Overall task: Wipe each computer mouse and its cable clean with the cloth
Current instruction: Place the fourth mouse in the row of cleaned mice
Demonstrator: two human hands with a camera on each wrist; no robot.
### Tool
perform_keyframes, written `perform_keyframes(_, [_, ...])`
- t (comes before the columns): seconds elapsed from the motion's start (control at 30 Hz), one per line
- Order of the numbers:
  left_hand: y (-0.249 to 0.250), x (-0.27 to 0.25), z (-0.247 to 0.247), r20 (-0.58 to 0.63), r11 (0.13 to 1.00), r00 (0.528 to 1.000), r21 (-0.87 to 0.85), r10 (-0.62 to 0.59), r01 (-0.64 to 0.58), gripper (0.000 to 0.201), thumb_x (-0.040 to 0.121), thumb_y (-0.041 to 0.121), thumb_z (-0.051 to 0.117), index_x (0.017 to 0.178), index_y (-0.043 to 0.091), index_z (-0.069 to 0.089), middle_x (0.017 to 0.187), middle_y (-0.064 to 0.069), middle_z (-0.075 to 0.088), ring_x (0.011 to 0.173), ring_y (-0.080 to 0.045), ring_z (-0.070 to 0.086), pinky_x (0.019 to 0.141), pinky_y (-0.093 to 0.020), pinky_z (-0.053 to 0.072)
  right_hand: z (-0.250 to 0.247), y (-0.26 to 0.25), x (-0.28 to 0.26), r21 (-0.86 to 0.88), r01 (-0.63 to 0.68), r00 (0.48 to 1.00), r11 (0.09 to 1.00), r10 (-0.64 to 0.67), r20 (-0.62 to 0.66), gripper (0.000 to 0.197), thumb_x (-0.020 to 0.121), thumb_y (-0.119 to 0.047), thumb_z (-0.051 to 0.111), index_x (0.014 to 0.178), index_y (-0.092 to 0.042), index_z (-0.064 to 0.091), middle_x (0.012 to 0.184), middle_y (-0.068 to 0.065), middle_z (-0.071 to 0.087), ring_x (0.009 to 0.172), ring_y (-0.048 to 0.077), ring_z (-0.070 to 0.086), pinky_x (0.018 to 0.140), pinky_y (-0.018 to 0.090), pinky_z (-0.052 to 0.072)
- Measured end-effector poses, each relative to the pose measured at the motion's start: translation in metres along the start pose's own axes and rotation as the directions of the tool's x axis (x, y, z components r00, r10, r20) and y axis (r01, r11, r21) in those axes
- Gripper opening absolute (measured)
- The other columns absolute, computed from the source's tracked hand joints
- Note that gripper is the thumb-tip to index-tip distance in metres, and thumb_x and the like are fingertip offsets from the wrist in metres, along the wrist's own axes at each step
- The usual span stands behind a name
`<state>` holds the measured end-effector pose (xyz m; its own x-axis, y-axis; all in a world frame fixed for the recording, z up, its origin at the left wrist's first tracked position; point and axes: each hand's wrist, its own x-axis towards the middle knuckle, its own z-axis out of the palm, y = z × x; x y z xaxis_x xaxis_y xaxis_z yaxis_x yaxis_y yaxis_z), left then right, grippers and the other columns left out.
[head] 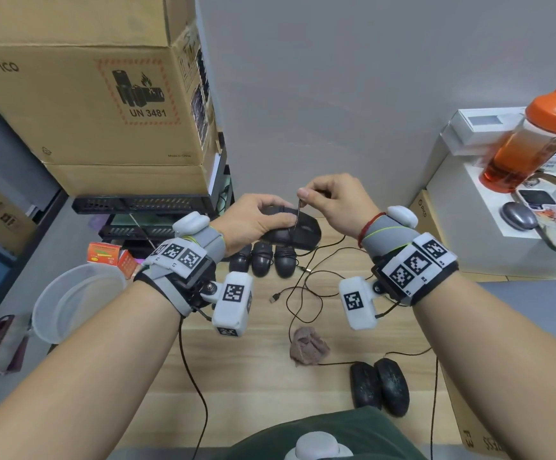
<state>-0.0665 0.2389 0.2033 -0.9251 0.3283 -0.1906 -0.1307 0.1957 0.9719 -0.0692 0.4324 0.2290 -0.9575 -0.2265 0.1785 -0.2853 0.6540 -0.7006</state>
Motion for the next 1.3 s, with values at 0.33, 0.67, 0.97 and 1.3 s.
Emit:
perform_keyframes(0.33, [0.006, 0.001, 0.004, 0.087, 0.974, 0.996, 0.225, -0.018, -0.002, 0.054, 0.070, 0.030, 0.094, 0.115, 0.018, 0.068, 0.104, -0.005, 0.076, 0.092, -0.011, 0.071, 0.092, -0.030, 0.054, 0.005, 0.009, 0.005, 0.139, -0.052, 0.999, 0.989, 0.053, -0.001, 0.021, 0.088, -0.033, 0.071, 0.069, -0.026, 0.067, 0.044, -0.013, 0.039, 0.049, 0.005, 0.032, 0.051, 0.016, 0.028])
perform_keyframes(0.67, [0.019, 0.003, 0.013, -0.047, 0.969, 0.994, -0.225, 0.094, -0.102, 0.039, 0.073, 0.015, 0.073, 0.111, 0.017, 0.066, 0.108, -0.010, 0.069, 0.084, -0.017, 0.070, 0.072, -0.026, 0.058, 0.016, 0.050, -0.002, 0.129, -0.206, 0.978, 0.970, 0.201, 0.055, 0.026, 0.091, -0.017, 0.065, 0.068, -0.030, 0.065, 0.063, -0.014, 0.056, 0.065, 0.006, 0.047, 0.069, 0.028, 0.043])
perform_keyframes(0.97, [0.010, 0.023, 0.012, -0.281, 0.960, 0.959, -0.256, 0.037, -0.112, 0.024, 0.087, 0.010, 0.067, 0.111, 0.006, 0.070, 0.098, -0.013, 0.071, 0.080, -0.022, 0.067, 0.071, -0.033, 0.057, 0.042, 0.015, -0.019, 0.154, -0.094, 0.978, 0.984, 0.062, 0.201, 0.022, 0.098, -0.028, 0.056, 0.107, -0.019, 0.074, 0.096, 0.015, 0.070, 0.081, 0.022, 0.061, 0.080, 0.043, 0.052])
perform_keyframes(1.3, [0.007, 0.027, 0.004, -0.383, 0.996, 0.921, -0.021, 0.075, -0.090, 0.024, 0.072, 0.025, 0.076, 0.090, 0.021, 0.060, 0.089, -0.001, 0.067, 0.076, -0.016, 0.062, 0.076, -0.034, 0.054, 0.022, -0.006, -0.023, 0.119, -0.111, 0.961, 0.987, 0.076, 0.266, 0.021, 0.096, -0.031, 0.061, 0.089, -0.020, 0.076, 0.054, -0.002, 0.048, 0.054, 0.010, 0.042, 0.057, 0.031, 0.039])
